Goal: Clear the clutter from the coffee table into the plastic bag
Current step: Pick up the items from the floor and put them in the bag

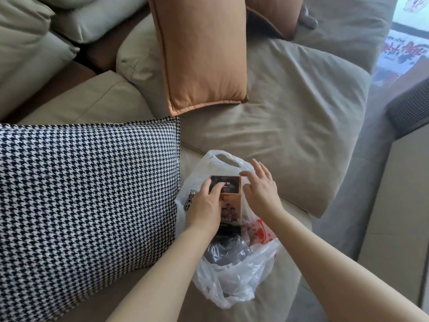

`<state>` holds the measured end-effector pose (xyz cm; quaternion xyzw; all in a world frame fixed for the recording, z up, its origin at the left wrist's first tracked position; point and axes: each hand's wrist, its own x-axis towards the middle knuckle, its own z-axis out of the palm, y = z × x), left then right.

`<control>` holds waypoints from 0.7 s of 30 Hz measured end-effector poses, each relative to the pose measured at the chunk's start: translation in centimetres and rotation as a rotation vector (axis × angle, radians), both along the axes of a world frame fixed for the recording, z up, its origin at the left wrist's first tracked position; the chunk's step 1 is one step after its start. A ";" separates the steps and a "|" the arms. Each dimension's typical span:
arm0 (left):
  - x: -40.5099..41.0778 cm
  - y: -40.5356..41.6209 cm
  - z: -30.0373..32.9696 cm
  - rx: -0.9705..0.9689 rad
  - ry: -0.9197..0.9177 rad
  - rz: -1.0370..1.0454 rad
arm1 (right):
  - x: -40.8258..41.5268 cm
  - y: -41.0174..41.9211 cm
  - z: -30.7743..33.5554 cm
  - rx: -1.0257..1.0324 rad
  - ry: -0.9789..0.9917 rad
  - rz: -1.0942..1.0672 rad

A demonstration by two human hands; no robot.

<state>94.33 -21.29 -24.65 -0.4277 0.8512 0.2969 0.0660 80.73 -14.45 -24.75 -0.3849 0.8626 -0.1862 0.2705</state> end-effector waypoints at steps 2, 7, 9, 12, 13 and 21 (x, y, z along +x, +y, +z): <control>-0.3 -0.3 0.0 -0.002 0.009 -0.006 | -1.1 -0.3 -0.1 0.046 0.000 -0.045; -0.2 -0.4 0.1 -0.005 0.028 -0.041 | -1.6 -0.1 -1.8 0.316 0.148 0.155; -0.4 -0.5 -0.1 0.001 0.026 -0.066 | -1.8 -0.5 -1.9 0.252 0.140 0.030; -1.4 -0.3 -0.2 0.013 0.001 -0.115 | -2.8 -1.1 -1.7 0.157 0.096 -0.109; -1.9 -0.1 -0.2 0.012 -0.011 -0.130 | -3.2 -1.2 -1.5 0.139 0.070 -0.114; -1.1 1.4 0.9 -0.039 -0.055 -0.126 | -3.7 -1.8 -1.9 0.155 0.055 0.068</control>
